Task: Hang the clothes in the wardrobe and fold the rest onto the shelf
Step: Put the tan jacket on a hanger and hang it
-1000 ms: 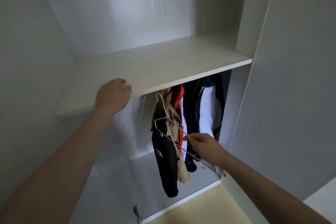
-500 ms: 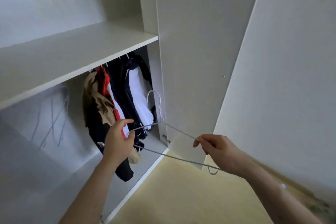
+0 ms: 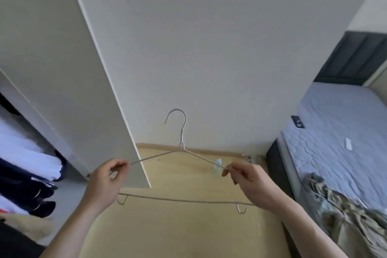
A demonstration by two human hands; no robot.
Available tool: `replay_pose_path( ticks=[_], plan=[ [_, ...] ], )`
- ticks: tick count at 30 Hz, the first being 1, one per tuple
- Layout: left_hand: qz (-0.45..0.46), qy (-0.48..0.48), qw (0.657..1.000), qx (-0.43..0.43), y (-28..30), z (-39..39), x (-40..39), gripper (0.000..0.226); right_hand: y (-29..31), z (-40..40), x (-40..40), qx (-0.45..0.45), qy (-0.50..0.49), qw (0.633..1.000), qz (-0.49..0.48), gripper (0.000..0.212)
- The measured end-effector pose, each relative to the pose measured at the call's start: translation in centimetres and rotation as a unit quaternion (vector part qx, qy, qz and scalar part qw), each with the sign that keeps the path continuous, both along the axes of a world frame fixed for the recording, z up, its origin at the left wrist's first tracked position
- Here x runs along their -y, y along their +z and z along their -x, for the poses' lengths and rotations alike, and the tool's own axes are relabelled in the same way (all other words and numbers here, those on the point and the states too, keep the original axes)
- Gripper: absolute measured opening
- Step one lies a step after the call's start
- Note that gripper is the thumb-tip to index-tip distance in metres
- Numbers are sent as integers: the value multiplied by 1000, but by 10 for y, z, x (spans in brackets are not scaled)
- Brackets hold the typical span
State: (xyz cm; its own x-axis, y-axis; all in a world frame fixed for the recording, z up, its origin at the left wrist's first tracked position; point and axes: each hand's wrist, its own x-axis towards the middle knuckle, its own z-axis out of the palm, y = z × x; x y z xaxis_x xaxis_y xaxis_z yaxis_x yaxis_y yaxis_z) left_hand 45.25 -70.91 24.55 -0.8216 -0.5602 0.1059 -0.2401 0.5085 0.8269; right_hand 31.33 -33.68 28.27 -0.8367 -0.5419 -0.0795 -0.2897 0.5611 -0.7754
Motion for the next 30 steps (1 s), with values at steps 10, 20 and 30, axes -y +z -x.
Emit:
replay_pose_path(
  ticks=[10,20,30],
  plan=[
    [-44,-165,985,-5,-9,120,-278,14,-23,17,-275,5,-177,984,-35,20],
    [-39,-353,932,68,-32,211,-474,13,-56,-2,-432,44,-324,945,9,13],
    [-92,-432,873,205,-114,329,-621,17,-95,12,-554,83,-471,878,-7,13]
  ],
)
